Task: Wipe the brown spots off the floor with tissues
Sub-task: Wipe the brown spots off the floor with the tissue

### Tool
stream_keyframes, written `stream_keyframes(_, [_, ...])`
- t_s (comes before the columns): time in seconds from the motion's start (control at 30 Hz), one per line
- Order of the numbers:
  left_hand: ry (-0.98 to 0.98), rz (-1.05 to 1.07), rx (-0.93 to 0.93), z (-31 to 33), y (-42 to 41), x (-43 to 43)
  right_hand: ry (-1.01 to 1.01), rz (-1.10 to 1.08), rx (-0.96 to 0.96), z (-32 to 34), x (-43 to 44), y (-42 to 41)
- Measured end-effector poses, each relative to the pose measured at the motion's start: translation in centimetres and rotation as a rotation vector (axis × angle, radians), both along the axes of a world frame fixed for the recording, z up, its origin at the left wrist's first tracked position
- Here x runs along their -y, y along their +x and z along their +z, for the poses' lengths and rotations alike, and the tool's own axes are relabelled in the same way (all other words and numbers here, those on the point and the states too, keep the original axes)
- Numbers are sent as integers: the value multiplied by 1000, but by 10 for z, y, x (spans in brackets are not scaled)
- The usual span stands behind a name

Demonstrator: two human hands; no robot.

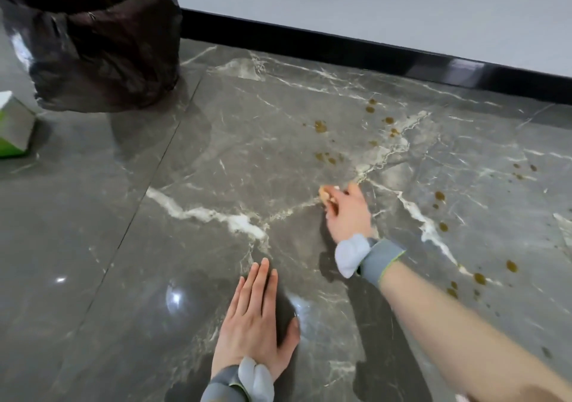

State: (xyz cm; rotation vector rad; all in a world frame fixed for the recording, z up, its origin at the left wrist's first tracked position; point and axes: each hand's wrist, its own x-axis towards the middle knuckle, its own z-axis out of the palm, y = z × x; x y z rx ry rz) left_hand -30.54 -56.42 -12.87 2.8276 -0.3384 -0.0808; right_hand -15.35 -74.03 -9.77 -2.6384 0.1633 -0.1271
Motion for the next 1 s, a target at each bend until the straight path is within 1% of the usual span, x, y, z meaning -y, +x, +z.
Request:
stream_keyframes(0.03, [-11,-2,9,0,1,1,54,179,30,-4,-29,-14])
stream_keyframes(0.1, [-39,0,14,-2,1,-1,94,461,-12,-3,-68,-37])
stream_keyframes(0.13, [-47,-4,20,-2,2,0,85,536,-39,-2,-67,-41])
stream_keyframes(0.17, [-45,-8,21,-2,2,0,92,549,-25,0,-56,-39])
stream_keyframes(0.2, [-35,-7,14,-2,1,-1,94,493,18,0,-39,-32])
stream_keyframes(0.27, [-22,-6,2,-1,1,-1,-1,199,80,5,13,-12])
stream_keyframes(0.3, [-19,-3,-4,-1,0,-1,-59,28,41,6,44,-2])
stream_keyframes(0.37, [-22,-4,-15,-1,0,-1,-102,-284,-68,8,98,11])
stream_keyframes(0.4, [-21,-1,-13,-1,0,-1,-111,-397,-108,10,110,15])
stream_keyframes(0.43, [-20,1,-12,-1,0,-1,-115,-464,-142,9,110,20])
stream_keyframes(0.47, [-16,0,-6,-1,0,0,-114,-486,-153,10,100,24])
stream_keyframes(0.5, [-15,2,-3,-1,-1,0,-110,-441,-143,8,82,26])
stream_keyframes(0.53, [-12,3,-1,-1,-1,0,-95,-336,-102,5,57,26])
stream_keyframes(0.63, [-19,0,-5,-1,0,0,10,132,-4,-3,-27,6])
stream_keyframes(0.7, [-38,2,-5,-1,0,-1,93,416,-33,-2,-66,-17])
stream_keyframes(0.77, [-45,12,-16,0,0,-1,108,627,-91,2,-79,-34])
stream_keyframes(0.83, [-35,6,-23,0,0,-1,60,749,-122,7,-63,-38])
stream_keyframes(0.87, [-29,4,-16,1,0,-1,37,722,-107,7,-46,-35])
stream_keyframes(0.9, [-24,4,-15,2,0,-1,36,604,-78,5,-24,-30])
stream_keyframes(0.97, [-19,8,-20,4,0,0,-3,187,-26,3,28,-18])
stream_keyframes(1.0, [-19,11,-21,5,-1,1,-35,1,-39,4,49,-15])
